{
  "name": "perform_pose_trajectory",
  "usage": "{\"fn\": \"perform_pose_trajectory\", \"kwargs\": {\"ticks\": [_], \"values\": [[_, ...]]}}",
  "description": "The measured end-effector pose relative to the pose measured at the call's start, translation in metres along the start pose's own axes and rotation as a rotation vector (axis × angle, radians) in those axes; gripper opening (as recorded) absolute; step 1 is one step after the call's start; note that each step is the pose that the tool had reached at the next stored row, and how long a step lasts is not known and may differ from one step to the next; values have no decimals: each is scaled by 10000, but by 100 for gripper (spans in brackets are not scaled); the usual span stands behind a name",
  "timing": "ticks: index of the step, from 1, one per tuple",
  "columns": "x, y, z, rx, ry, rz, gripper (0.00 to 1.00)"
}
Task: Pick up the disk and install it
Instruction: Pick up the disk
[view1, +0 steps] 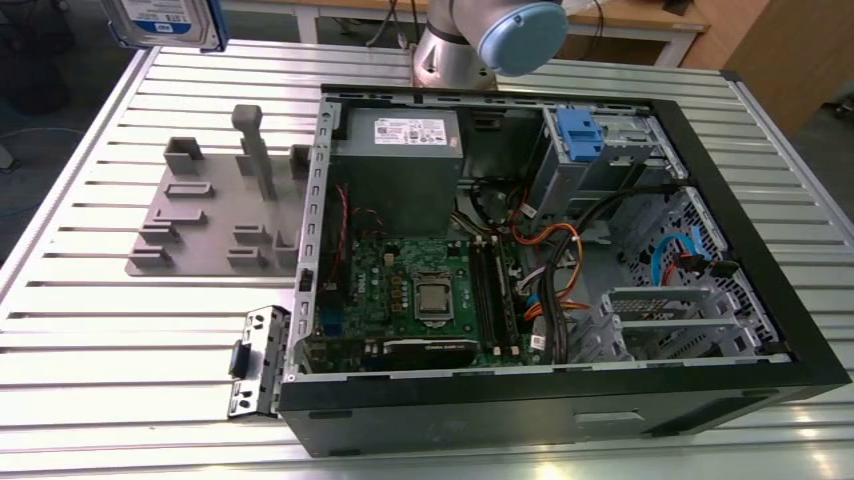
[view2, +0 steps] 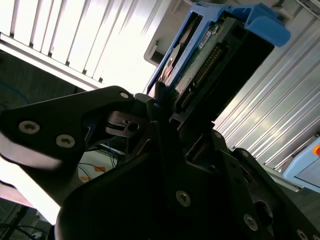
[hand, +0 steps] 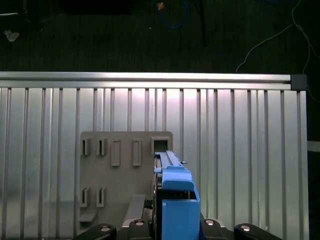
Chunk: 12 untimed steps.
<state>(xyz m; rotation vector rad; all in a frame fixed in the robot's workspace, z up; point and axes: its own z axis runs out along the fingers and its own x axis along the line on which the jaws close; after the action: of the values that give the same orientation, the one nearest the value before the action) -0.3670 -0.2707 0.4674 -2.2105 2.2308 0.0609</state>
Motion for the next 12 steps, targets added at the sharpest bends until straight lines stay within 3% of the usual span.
{"fn": "perform_pose_trajectory", "kwargs": {"ticks": [12], "values": [[-2, -218, -6, -1, 1, 1, 36]]}}
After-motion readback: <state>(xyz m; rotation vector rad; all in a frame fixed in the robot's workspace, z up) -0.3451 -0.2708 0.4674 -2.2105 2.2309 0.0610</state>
